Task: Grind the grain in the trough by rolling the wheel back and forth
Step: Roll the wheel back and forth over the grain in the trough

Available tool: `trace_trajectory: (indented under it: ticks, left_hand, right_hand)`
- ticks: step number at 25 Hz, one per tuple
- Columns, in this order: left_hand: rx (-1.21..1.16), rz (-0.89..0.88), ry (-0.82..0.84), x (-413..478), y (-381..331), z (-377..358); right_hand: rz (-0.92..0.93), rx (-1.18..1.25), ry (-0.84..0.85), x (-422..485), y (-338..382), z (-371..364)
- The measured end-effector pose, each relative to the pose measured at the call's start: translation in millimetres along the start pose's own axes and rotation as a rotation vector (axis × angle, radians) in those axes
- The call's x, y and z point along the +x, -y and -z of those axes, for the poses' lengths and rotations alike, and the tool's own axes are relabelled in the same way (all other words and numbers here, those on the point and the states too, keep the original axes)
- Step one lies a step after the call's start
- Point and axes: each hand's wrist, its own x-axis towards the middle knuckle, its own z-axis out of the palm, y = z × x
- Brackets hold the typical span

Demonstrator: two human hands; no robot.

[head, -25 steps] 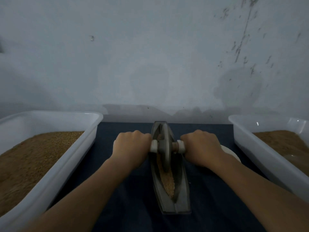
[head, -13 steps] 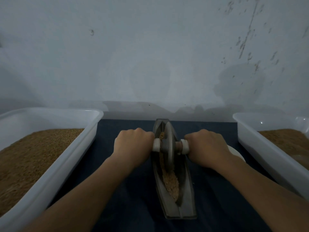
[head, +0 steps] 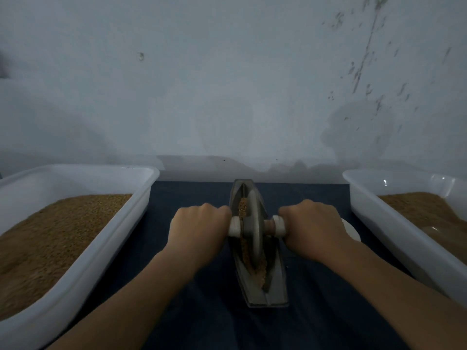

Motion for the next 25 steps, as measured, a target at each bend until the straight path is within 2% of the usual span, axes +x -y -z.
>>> trace_trajectory:
  ticks: [5,14,25]
  left_hand:
    - [0.012,-0.027,0.005,-12,-2,9]
    - [0.014,0.057,0.051,78,18,-40]
    - [0.038,0.003,0.0,-12,-5,11]
  right_hand:
    - [-0.014,-0.022,0.009,-19,-1,8]
    - [-0.054,0.05,0.018,79,-12,-30]
    - [0.01,-0.044,-0.072,-16,-1,-1]
